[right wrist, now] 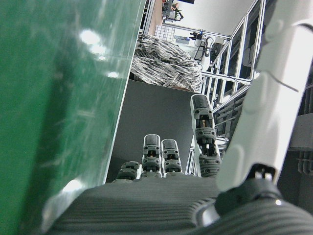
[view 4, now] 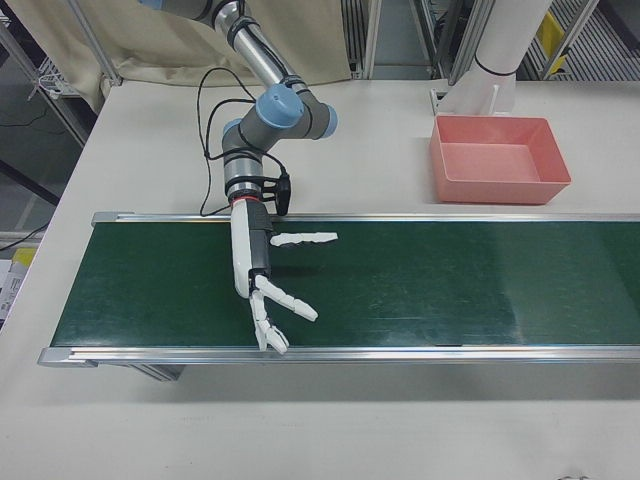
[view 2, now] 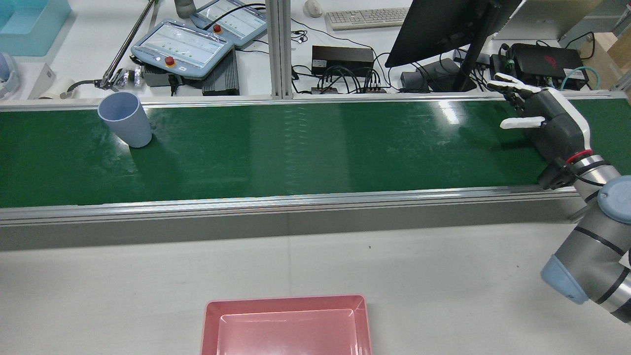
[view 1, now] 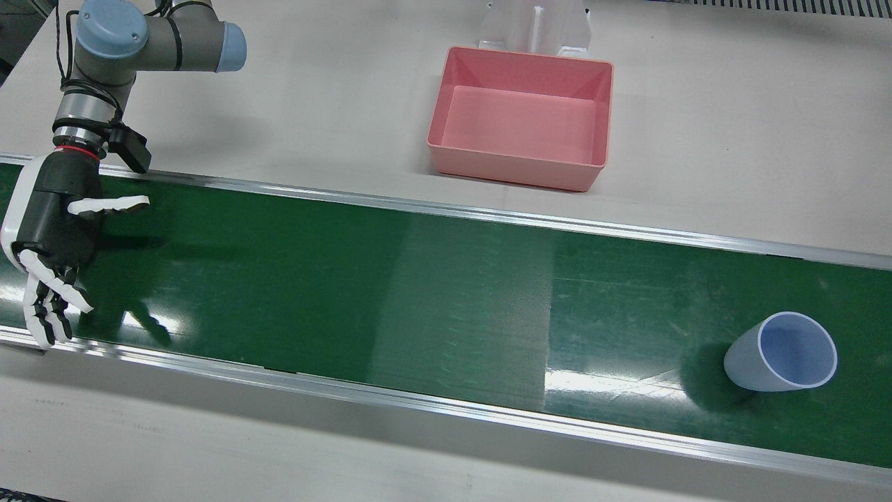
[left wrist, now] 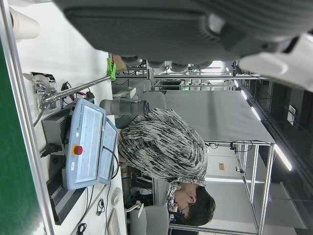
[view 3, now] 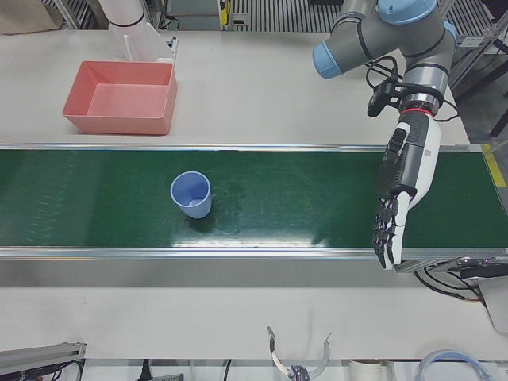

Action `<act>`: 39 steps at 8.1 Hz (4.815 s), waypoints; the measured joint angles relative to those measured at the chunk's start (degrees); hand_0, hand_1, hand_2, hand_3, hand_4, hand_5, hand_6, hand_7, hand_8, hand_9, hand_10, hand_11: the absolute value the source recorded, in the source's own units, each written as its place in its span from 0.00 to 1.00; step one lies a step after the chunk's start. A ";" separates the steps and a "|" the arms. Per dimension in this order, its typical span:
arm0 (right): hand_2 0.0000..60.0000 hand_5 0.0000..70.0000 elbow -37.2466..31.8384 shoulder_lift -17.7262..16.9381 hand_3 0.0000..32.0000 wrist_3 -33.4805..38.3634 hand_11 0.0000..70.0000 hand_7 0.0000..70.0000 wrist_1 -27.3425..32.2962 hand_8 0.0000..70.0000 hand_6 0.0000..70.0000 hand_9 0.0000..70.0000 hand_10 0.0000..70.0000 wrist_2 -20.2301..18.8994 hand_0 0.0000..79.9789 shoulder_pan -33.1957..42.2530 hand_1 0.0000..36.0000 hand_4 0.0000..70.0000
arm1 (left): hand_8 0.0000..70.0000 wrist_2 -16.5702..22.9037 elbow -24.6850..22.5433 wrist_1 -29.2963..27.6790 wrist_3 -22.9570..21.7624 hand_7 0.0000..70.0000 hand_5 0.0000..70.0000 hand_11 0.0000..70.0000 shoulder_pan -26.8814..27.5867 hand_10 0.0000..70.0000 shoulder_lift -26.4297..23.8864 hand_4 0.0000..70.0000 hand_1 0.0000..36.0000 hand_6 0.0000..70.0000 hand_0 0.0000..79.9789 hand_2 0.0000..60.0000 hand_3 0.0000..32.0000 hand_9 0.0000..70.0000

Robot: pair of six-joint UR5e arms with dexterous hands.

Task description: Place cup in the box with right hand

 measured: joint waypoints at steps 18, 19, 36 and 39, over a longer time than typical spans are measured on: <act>0.04 0.09 -0.34 -0.48 0.00 -1.66 0.06 0.28 -1.82 0.16 0.08 0.28 0.03 -0.24 0.69 -0.10 0.41 0.28 | 0.00 0.00 0.03 0.00 0.00 0.00 0.00 0.00 0.00 0.00 0.00 0.00 0.00 0.00 0.00 0.00 0.00 0.00; 0.17 0.09 -0.31 -0.45 0.00 -1.67 0.06 0.28 -1.84 0.15 0.08 0.28 0.03 -0.25 0.67 -0.09 0.49 0.23 | 0.00 0.00 0.02 0.00 0.00 0.00 0.00 0.00 0.00 0.00 0.00 0.00 0.00 0.00 0.00 0.00 0.00 0.00; 1.00 0.25 2.19 -0.34 0.00 -2.12 1.00 1.00 -8.56 0.86 0.51 1.00 0.72 4.09 0.72 0.26 1.00 1.00 | 0.00 0.00 0.09 -0.02 0.00 0.00 0.00 0.00 0.00 0.00 0.00 0.00 0.00 0.00 0.00 0.00 0.00 0.00; 1.00 0.24 5.93 -0.71 0.00 -2.08 1.00 1.00 -10.68 0.82 0.47 1.00 0.71 4.99 0.74 0.71 1.00 1.00 | 0.00 0.00 0.09 -0.07 0.00 0.00 0.00 0.00 0.00 0.00 0.00 0.00 0.00 0.00 0.00 0.00 0.00 0.00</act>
